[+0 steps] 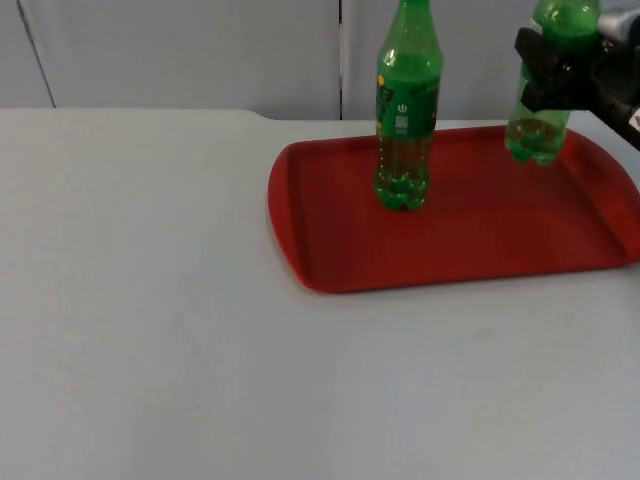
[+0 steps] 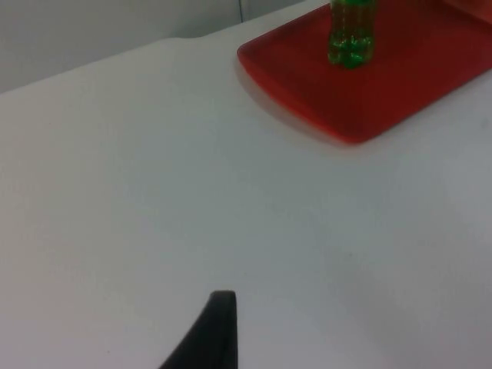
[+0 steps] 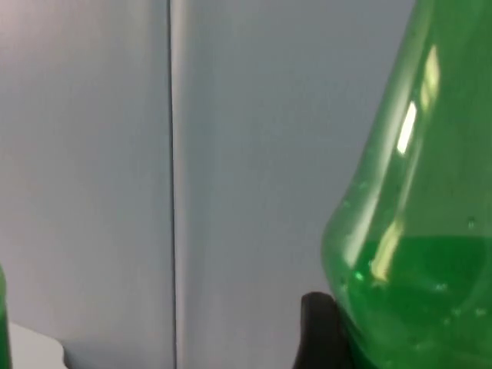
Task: Place the bottle upright on the tray.
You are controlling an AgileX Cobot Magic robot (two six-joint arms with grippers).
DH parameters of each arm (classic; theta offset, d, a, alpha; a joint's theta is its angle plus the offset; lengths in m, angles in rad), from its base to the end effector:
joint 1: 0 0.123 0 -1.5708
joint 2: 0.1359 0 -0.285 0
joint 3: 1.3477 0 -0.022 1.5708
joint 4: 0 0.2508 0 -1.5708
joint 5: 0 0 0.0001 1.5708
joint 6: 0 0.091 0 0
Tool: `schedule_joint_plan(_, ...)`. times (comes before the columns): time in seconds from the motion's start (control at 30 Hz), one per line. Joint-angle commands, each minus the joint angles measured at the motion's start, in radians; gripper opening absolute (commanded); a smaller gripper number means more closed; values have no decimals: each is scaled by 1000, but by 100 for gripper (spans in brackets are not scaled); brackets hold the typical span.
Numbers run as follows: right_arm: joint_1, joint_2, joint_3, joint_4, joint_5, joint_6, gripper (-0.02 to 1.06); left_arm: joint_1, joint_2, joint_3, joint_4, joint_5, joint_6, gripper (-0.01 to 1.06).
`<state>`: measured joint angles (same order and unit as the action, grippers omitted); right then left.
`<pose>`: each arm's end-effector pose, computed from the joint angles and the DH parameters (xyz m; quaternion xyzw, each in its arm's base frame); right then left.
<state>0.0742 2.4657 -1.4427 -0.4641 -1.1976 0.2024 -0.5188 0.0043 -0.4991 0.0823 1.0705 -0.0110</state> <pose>0.4875 0.0743 0.0988 -0.1825 0.6054 0.1697 0.7559 -0.0008 0.0080 0.2765 0.2135 0.8294 -0.0951 0.5075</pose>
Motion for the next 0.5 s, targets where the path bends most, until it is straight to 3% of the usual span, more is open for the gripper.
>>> schedule_joint_plan(0.0, -3, 9, -19, -2, -24, 8, 0, -3, -4, 4, 7, 4, 2, 105)
schedule_joint_plan(0.47, -3, 59, -21, 0, -24, 29, 0, -3, -4, 4, 13, 4, 2, 105)
